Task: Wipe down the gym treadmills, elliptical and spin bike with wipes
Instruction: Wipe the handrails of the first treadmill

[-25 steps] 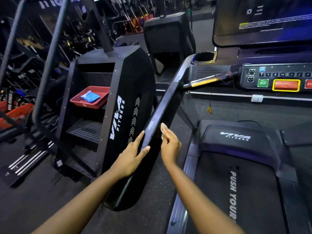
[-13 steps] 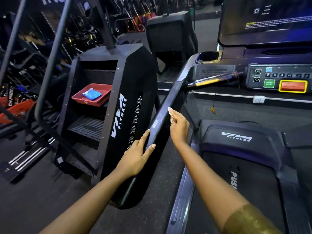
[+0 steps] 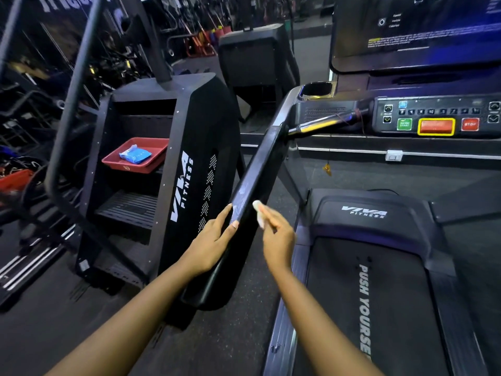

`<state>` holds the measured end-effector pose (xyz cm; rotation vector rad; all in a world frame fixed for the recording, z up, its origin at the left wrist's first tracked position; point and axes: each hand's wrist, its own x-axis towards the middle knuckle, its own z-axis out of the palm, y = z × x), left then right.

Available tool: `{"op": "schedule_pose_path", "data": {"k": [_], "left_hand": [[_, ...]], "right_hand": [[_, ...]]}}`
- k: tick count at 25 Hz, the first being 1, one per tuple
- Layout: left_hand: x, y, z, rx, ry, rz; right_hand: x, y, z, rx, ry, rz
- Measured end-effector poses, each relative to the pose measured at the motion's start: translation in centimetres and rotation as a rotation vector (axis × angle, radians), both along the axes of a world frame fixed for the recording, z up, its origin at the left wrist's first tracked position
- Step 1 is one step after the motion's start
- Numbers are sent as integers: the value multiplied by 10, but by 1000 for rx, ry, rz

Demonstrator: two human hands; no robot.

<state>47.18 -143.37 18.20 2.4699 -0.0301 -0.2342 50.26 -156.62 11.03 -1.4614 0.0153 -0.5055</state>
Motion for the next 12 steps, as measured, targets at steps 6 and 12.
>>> {"op": "schedule_pose_path", "data": {"k": [6,12], "left_hand": [[-37,8,-6,124,-55,48],[-37,3,-3,161,-57,72]], "right_hand": [[28,10,10,35,87,-30],[-52,32,-15,-77,-65,-37]]}}
